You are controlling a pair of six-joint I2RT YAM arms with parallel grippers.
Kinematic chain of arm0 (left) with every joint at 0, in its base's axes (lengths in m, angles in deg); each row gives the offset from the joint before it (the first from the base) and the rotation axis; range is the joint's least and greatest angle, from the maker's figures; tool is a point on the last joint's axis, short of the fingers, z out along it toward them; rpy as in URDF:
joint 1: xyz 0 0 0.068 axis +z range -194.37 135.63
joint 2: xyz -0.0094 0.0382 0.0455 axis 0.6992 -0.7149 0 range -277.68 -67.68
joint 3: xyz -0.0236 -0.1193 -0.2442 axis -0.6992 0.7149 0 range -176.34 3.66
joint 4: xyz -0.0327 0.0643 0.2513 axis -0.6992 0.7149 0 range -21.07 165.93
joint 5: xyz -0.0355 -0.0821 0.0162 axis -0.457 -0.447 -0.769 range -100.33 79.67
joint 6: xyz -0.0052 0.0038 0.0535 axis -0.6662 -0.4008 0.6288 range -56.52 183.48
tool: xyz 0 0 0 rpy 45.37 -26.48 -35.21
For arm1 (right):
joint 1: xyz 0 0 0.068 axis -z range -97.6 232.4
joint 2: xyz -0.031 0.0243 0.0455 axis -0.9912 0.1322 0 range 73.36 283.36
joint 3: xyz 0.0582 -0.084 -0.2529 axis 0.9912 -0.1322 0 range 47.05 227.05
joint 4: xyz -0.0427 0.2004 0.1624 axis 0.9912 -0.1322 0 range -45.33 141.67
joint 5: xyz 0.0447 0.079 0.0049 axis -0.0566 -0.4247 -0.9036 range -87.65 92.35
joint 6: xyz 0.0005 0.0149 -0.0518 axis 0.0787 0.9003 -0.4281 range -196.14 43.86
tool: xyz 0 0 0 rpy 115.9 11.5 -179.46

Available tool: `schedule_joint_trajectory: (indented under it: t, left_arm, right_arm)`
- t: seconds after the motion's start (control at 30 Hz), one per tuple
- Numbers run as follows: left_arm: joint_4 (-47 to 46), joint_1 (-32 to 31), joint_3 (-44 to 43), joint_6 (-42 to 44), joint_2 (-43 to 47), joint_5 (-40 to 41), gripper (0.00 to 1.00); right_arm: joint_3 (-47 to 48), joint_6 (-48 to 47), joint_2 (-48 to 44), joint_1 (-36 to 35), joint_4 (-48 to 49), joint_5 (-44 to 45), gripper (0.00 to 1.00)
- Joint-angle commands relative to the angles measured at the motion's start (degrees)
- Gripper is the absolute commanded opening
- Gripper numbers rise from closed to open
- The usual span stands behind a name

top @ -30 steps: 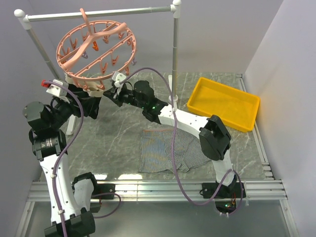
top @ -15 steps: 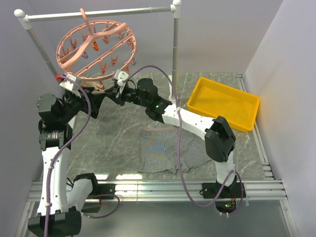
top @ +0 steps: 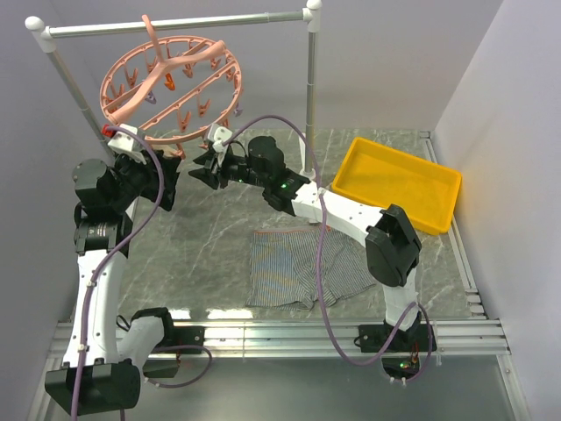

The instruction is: Clip the underwear to the hanger

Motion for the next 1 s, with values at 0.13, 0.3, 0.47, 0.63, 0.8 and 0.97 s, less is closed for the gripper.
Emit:
schedule_joint_trajectory:
  t: [0.13, 0.3, 0.47, 0.63, 0.8, 0.97]
  left_arm:
    - [-3.8, -0.3, -2.3, -1.9, -0.2, 4.3, 0.48]
    - [-4.1, -0.2, -3.1, -2.7, -1.6, 4.7, 0.41]
    - [-3.8, -0.2, -3.2, -2.9, -1.6, 4.2, 0.30]
    - [-2.2, -0.2, -3.4, -2.1, -0.9, 3.5, 0.16]
    - [0.3, -0.2, -3.5, -1.3, 0.1, 2.1, 0.10]
    - [2.3, -0.3, -4.3, -1.3, 0.6, 0.1, 0.08]
  right_arm:
    - [0.8, -0.6, -3.4, 0.6, 0.6, -1.8, 0.45]
    - [0.9, -0.4, -3.2, 0.4, 0.6, -2.0, 0.45]
    - [1.4, -0.5, -3.1, 0.5, 0.7, -2.0, 0.46]
    - [2.9, -0.1, -2.5, 0.6, 0.8, -2.2, 0.48]
    - [5.1, 1.4, -1.1, 0.5, 1.0, -2.9, 0.50]
    - [8.5, 2.8, 1.1, 0.5, 1.6, -2.7, 0.51]
